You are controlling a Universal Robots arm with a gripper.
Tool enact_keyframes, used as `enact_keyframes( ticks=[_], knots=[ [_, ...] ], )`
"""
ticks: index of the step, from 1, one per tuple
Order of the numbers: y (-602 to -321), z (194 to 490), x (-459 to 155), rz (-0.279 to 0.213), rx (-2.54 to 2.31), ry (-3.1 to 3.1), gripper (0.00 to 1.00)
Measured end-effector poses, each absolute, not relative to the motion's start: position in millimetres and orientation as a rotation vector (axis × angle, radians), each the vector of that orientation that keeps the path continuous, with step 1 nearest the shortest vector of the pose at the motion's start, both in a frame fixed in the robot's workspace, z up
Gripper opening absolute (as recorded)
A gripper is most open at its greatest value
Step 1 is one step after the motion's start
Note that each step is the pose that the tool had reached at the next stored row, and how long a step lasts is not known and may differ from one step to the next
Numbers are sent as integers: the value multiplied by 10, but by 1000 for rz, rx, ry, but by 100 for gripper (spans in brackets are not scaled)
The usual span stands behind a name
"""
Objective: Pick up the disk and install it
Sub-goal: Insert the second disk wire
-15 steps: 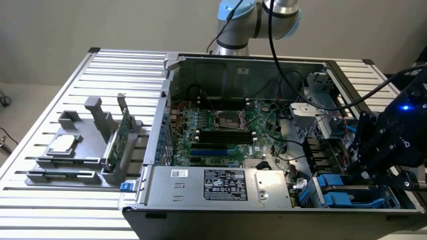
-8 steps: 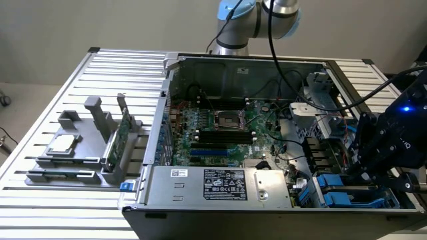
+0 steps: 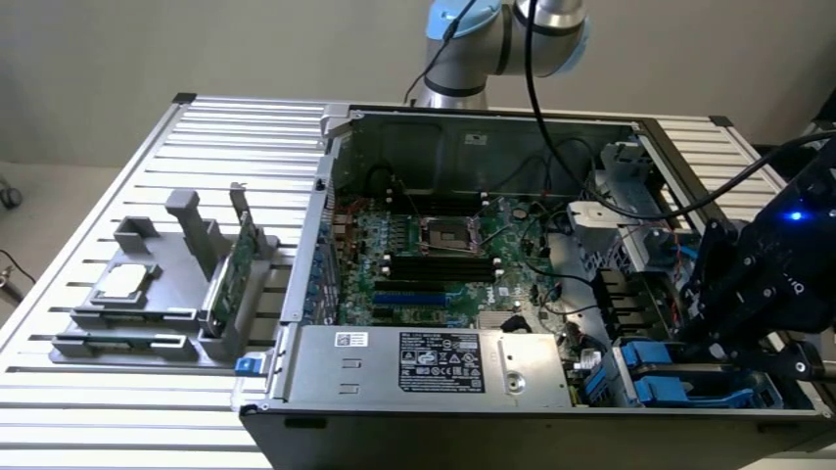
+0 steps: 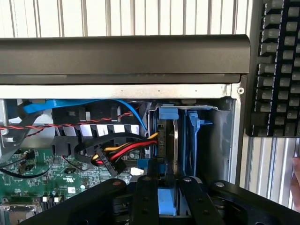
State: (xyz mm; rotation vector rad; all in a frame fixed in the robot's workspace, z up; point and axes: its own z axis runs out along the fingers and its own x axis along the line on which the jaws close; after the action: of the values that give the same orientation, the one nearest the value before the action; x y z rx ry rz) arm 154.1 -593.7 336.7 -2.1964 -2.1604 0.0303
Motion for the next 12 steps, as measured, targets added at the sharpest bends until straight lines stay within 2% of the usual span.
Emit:
enact_keyframes(
  ticks=[12],
  knots=[
    [-5977,3640,1428,31,-2197,-2161,24]
  ],
)
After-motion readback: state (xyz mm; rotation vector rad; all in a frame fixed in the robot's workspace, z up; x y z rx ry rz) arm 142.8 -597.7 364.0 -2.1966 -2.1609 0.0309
